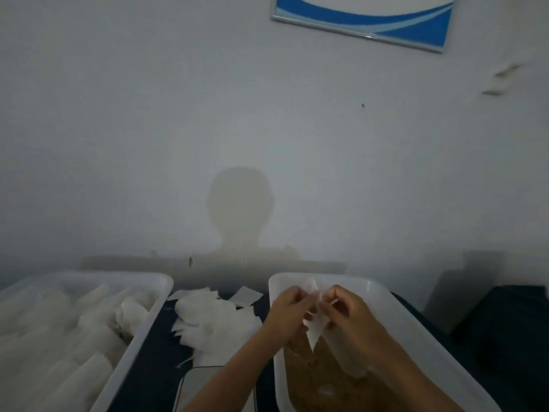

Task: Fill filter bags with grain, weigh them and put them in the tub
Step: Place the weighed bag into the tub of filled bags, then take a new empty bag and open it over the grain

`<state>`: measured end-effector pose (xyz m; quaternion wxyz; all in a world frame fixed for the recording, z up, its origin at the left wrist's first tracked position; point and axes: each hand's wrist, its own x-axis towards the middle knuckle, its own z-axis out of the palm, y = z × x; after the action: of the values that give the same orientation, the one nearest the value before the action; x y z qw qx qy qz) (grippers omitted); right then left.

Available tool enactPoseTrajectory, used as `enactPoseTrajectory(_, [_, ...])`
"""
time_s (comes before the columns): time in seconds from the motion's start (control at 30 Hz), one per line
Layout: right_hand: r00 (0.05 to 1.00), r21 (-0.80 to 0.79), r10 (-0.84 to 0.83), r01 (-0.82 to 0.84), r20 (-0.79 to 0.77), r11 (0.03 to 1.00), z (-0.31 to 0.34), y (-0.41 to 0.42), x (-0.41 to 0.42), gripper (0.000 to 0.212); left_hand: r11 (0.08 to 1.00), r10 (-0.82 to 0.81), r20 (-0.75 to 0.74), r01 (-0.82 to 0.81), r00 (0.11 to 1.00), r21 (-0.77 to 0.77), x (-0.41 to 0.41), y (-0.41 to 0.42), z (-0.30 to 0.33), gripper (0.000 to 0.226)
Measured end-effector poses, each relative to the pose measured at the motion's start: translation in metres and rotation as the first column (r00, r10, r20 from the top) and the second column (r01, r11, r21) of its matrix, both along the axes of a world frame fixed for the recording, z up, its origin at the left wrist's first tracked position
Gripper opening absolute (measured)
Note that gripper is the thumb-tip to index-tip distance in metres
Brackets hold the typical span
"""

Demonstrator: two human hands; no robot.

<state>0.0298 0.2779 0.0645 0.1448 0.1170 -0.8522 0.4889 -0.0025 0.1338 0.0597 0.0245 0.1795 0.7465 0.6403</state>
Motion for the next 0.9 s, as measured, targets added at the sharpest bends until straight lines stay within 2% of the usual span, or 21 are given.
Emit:
enactPoseTrajectory(0.2, [0.987,-0.039,0.049,-0.043,0.152,0.998,-0.023,0.026,0.003,0.014,0.993,0.024,-0.009,-0.025,1.0,-0.113,-0.005,0.033,-0.028,0.028])
enactPoseTrajectory(0.37, [0.958,-0.183,0.115,-0.067,0.262,0.981,-0.035,0.028,-0.002,0.017,0.989,0.008,0.005,-0.007,1.0,-0.148,-0.01,0.039,-0.045,0.033])
enactPoseTrajectory(0.53, [0.941,-0.254,0.146,-0.067,0.305,0.965,-0.04,0.027,-0.007,0.016,0.994,-0.028,-0.064,0.02,0.998,-0.109,-0.009,0.041,-0.052,0.034])
enactPoseTrajectory(0.7, [0.938,-0.385,0.133,0.0,0.319,0.923,-0.045,0.03,-0.014,0.023,0.977,-0.017,-0.216,-0.03,0.976,-0.211,-0.004,0.042,-0.055,0.028])
enactPoseTrajectory(0.83, [0.934,-0.447,0.154,0.007,0.323,0.895,-0.046,0.029,-0.014,0.025,0.982,-0.067,-0.206,0.028,0.976,-0.188,-0.003,0.041,-0.055,0.026])
enactPoseTrajectory(0.9, [0.937,-0.463,0.135,0.031,0.321,0.886,-0.045,0.029,-0.013,0.025,0.974,-0.074,-0.244,0.018,0.967,-0.225,-0.003,0.04,-0.056,0.023])
